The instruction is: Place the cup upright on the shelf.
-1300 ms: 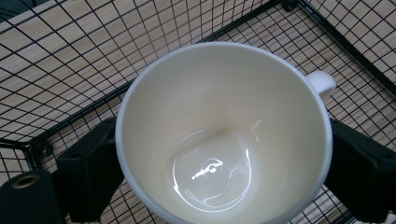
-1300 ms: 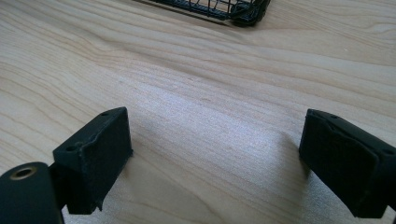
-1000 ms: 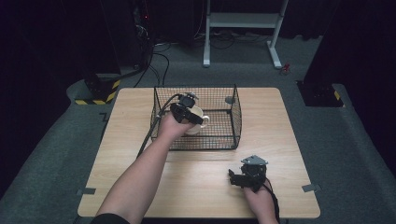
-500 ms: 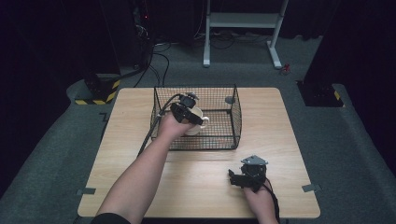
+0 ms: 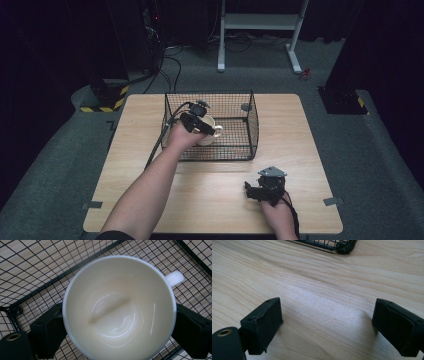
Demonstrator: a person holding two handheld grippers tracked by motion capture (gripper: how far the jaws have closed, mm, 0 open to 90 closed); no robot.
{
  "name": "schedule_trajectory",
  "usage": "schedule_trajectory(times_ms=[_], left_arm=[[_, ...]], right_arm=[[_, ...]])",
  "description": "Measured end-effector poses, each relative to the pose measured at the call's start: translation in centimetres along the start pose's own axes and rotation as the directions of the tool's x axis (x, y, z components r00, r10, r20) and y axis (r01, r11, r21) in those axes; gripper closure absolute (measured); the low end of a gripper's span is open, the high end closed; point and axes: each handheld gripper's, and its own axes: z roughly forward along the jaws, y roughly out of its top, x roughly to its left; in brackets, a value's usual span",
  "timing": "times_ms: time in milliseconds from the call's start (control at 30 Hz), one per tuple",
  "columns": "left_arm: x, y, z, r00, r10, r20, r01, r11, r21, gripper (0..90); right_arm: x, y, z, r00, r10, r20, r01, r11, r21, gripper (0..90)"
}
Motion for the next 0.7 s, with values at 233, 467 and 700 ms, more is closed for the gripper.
schedule_trajectory(times_ms=[233,467,700], left_arm=[[-0.1,-0.1,-0.2,1.0000,0.005,0.001,-0.005,1.0000,0.002,9.5],[0.0,0.0,-0.9,1.0000,-0.010,0.001,0.010,0.9993,-0.037,6.9],[0.0,0.0,-2.0,1.0000,-0.006,0.001,0.006,0.9967,-0.081,3.4]], right_arm=[[0.0,0.0,0.0,1.0000,0.000,0.000,0.000,1.000,0.000,8.8],[0.0,0.0,0.0,1.0000,0.000,0.000,0.000,1.000,0.001,8.8],[0.0,0.0,0.0,1.0000,0.002,-0.001,-0.002,1.000,0.001,8.7]])
